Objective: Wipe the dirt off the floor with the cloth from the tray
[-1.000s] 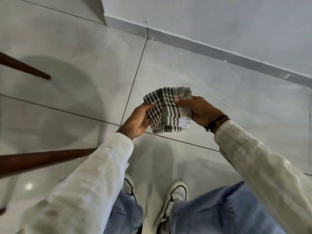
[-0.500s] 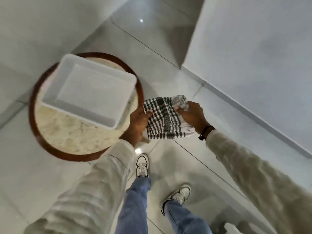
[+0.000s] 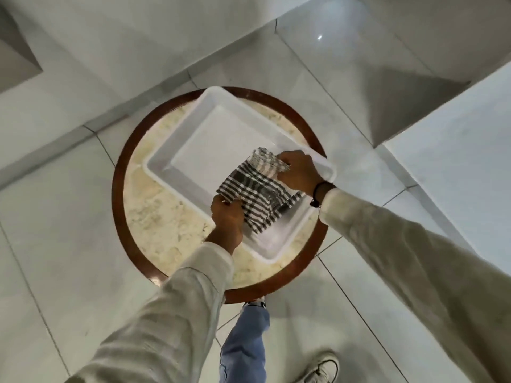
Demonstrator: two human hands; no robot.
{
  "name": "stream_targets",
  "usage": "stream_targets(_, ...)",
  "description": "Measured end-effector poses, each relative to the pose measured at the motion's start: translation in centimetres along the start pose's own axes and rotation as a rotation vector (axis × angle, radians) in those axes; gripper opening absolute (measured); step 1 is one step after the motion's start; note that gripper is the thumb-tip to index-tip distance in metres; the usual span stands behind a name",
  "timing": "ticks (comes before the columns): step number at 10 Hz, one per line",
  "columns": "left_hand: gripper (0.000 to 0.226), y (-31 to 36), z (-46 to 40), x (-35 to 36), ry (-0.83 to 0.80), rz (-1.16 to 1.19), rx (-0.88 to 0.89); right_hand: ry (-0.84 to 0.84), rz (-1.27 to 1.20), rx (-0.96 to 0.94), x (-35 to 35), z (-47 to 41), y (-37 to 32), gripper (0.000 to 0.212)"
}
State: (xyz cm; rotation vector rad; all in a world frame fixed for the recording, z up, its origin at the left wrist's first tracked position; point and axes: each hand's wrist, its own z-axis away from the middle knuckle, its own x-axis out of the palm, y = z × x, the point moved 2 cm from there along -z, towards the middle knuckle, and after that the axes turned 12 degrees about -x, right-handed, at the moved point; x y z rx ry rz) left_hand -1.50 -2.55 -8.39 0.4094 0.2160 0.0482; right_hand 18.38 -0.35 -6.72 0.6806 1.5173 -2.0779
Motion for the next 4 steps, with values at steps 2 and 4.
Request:
stream_targets(2, 0.060, -0.8, -0.2, 1.5, 0.054, -0.258, 0.053, 0.051, 0.036, 0.034, 0.6, -1.2, 0.8, 0.044)
stream_targets(4, 0.077, 2.8, 6.9, 3.1, 0.230, -0.728, 0.426, 0.453, -0.364, 0.144, -11.0, 3.6, -3.5, 0.029)
